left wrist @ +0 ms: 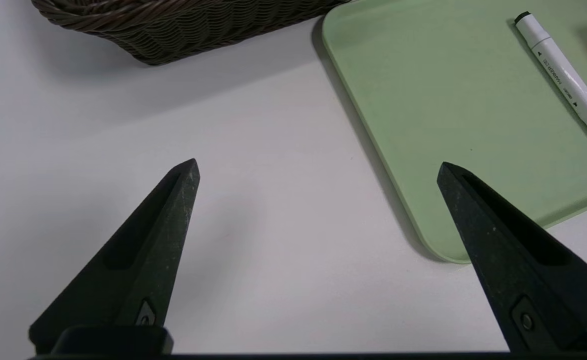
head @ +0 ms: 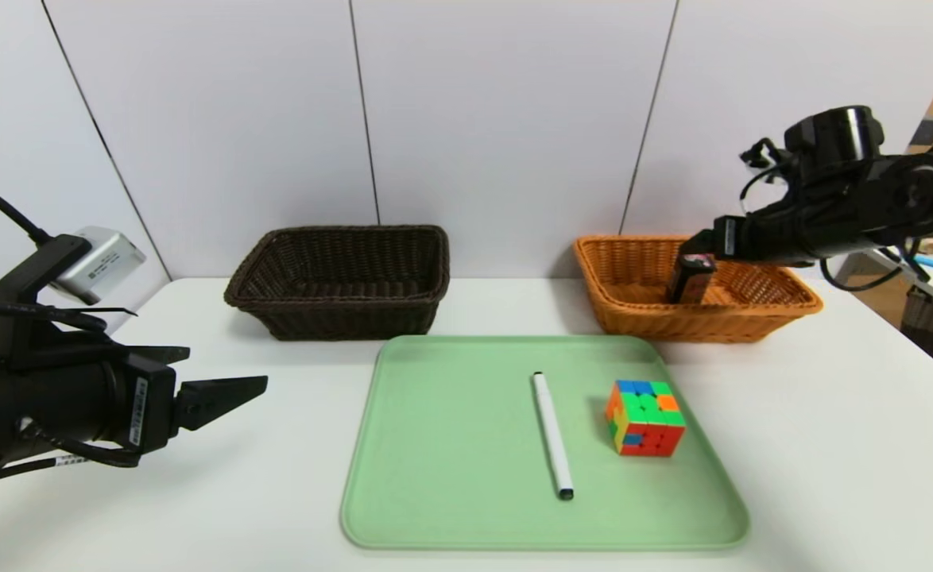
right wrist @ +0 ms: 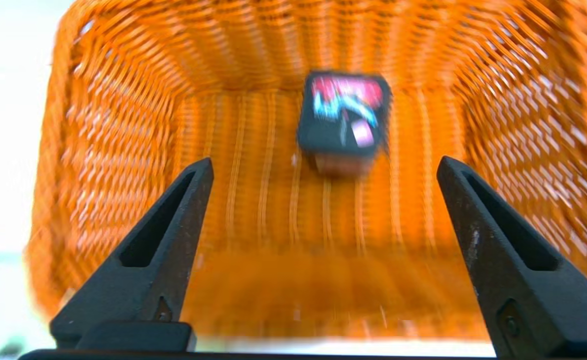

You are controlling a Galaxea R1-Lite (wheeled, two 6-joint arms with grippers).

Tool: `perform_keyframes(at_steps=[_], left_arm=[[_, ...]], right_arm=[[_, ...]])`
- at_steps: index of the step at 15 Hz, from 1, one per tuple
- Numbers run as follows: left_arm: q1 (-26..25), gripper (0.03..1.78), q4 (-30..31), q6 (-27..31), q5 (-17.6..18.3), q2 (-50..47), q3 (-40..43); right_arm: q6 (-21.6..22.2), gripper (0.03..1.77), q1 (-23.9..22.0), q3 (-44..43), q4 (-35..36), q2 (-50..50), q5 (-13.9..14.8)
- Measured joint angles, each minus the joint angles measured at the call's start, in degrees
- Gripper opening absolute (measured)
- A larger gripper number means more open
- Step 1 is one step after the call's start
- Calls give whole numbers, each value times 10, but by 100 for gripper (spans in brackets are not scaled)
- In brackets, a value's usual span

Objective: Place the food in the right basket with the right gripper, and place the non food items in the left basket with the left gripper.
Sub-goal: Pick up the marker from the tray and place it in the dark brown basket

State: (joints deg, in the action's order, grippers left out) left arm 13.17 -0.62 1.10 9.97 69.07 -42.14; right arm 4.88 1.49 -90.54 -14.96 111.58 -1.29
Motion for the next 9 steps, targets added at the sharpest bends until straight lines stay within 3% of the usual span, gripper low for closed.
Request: perform_keyframes(at_steps=[4, 9], left_arm=[[0, 169, 2, -1, 1, 0, 4], [18, 169, 11, 6, 1, 3, -5]], right_arm=[[3, 162, -8, 20, -80, -88, -2], [0, 166, -9, 122, -144, -223, -7]])
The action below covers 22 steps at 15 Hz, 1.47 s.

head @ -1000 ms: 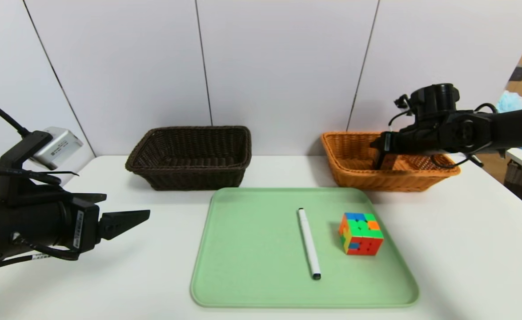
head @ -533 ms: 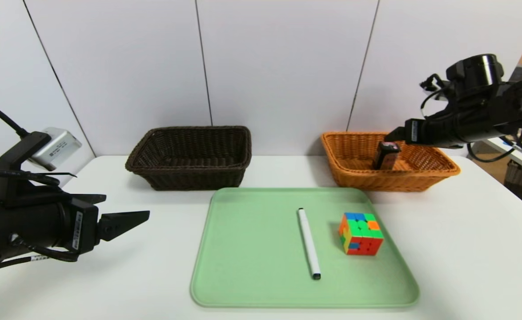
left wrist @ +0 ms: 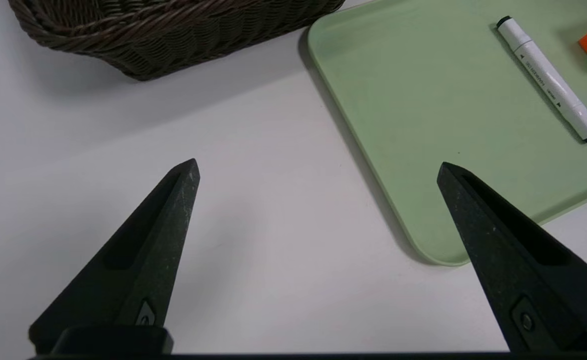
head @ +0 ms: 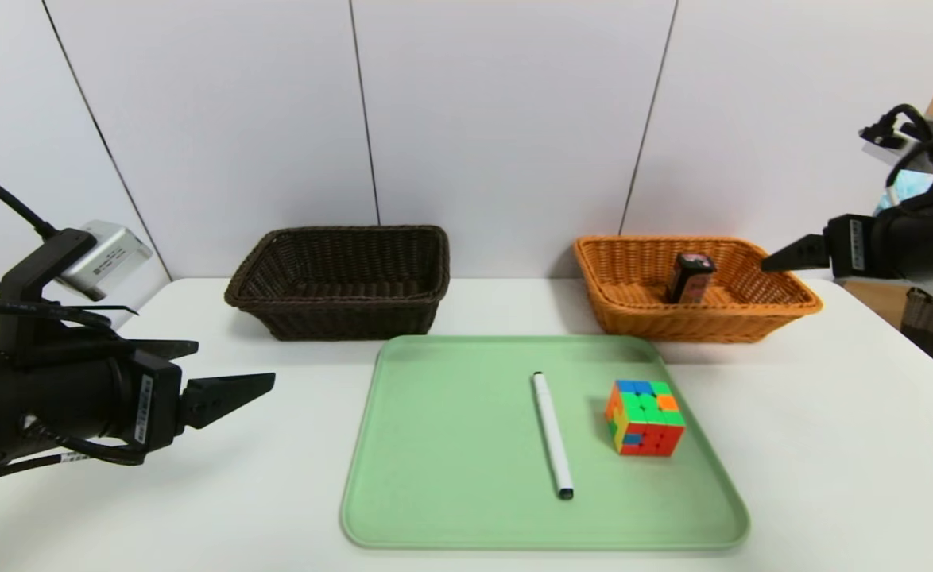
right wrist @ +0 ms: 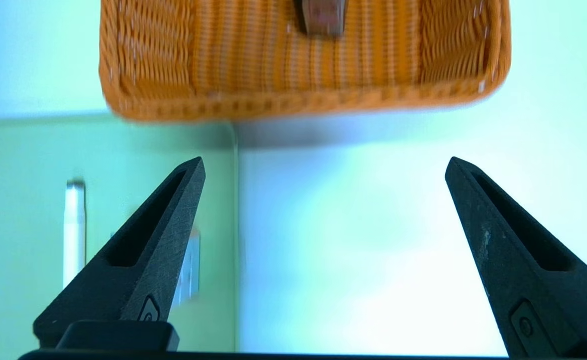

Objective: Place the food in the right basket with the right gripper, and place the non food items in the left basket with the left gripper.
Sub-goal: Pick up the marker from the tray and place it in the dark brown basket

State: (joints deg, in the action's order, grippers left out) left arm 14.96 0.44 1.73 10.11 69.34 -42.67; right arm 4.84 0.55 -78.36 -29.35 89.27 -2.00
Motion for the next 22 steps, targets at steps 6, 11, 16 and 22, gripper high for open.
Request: perform_keyframes(at_steps=[6, 11, 16, 22], left_arm=[[50, 169, 61, -2, 0, 41, -12], [91, 169, 118, -4, -38, 116, -22], [169, 169, 201, -6, -178, 230, -47], [275, 169, 208, -83, -305, 335, -123]], right_arm=[[-15, 169, 6, 167, -9, -163, -31], [-23, 169, 15, 266, -7, -267, -59], [-20, 169, 28, 321, -5, -318, -61], [-14, 169, 28, 339, -4, -332, -62]])
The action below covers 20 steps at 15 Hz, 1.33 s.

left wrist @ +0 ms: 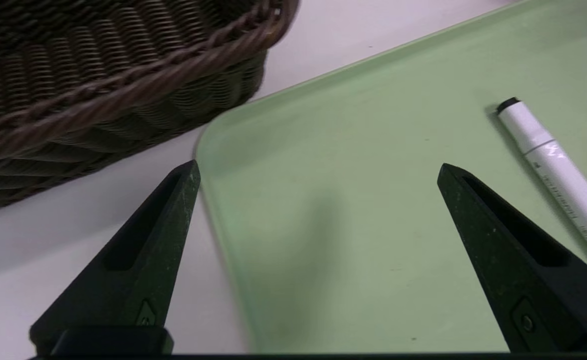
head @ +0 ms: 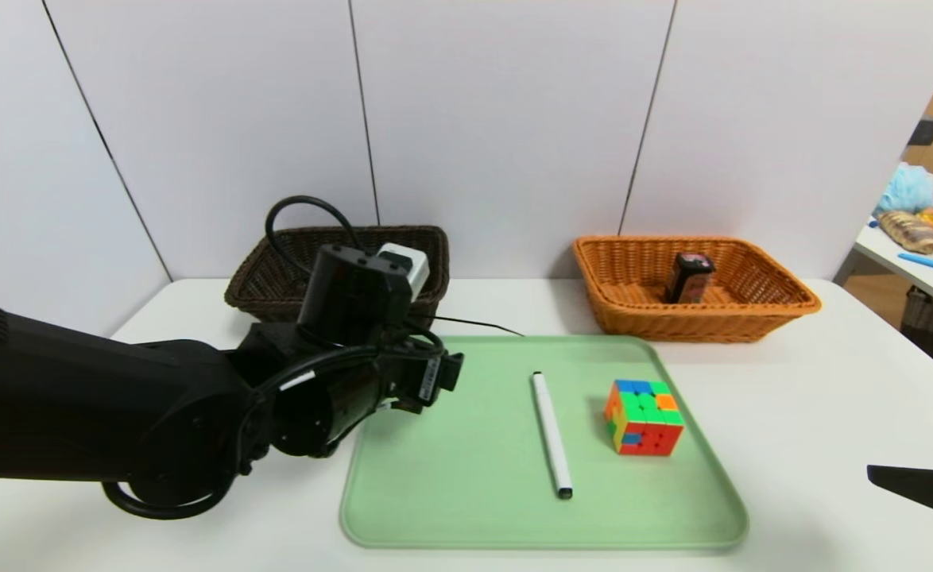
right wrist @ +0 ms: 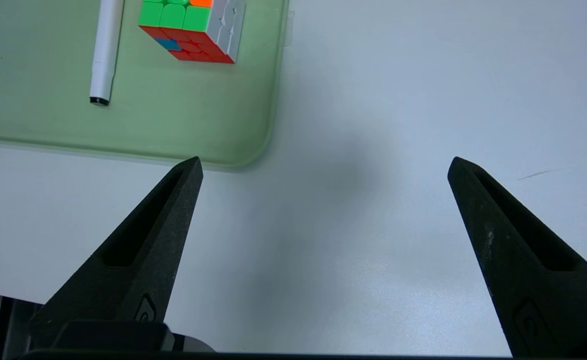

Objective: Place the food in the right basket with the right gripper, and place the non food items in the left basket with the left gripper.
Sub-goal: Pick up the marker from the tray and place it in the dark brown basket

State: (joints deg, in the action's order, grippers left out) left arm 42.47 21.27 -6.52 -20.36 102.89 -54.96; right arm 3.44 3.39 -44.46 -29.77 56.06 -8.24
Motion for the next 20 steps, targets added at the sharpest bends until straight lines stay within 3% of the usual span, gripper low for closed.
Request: perform_keyframes(at_steps=[11, 20], left_arm=[[113, 169, -184, -166, -135, 118, -198], [155, 169, -351, -285, -144, 184, -336]], right_arm=[[3, 169, -2, 3, 2, -1, 0], [15, 169, -7, 4, 3, 0, 0]])
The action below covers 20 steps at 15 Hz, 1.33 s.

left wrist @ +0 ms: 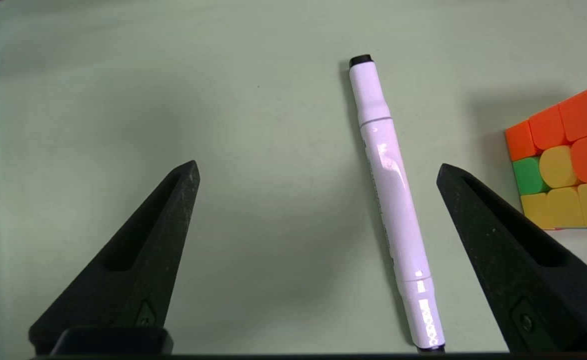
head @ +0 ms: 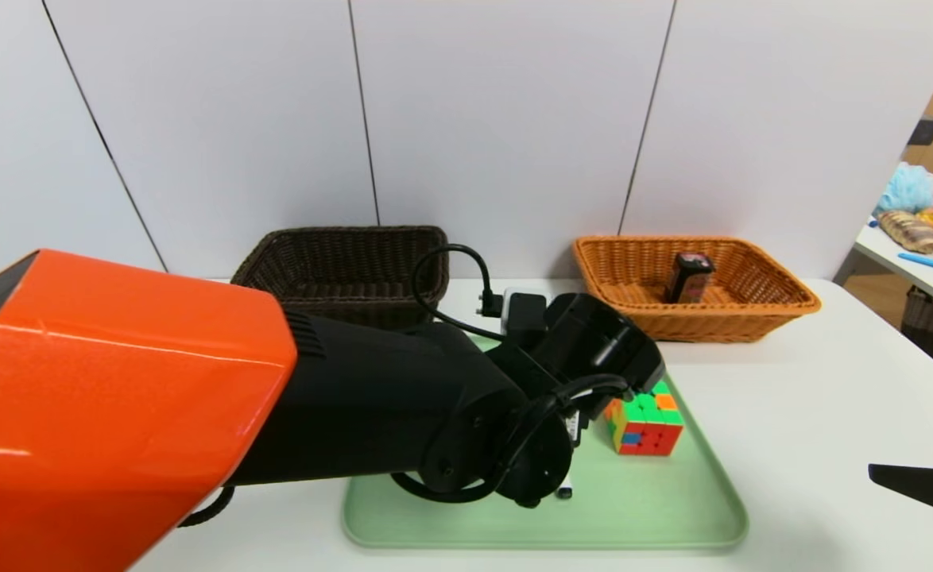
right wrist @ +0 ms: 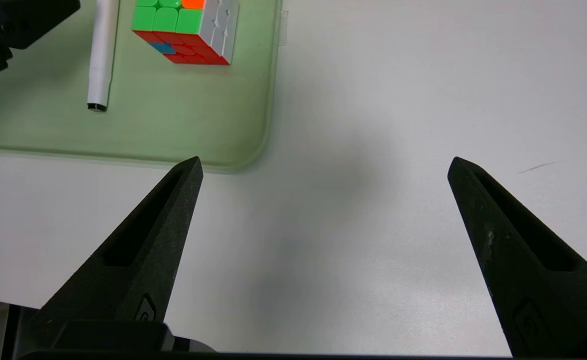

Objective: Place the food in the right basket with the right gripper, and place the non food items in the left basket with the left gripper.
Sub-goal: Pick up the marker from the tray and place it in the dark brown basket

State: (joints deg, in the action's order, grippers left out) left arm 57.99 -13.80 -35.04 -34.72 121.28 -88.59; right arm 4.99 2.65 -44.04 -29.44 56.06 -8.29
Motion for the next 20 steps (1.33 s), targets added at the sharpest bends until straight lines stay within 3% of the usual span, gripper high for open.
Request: perform_keyframes(at_steps=[5, 11, 20], left_arm=[[6, 169, -114, -59, -41, 48, -99], [11, 169, -266, -126, -43, 105, -227], [22, 169, -274, -128, -37, 126, -243]], right_arm=[[4, 169, 0, 0, 4, 1, 0], [5, 169, 0, 1, 6, 1, 0], [6, 169, 0, 1, 6, 0, 0]])
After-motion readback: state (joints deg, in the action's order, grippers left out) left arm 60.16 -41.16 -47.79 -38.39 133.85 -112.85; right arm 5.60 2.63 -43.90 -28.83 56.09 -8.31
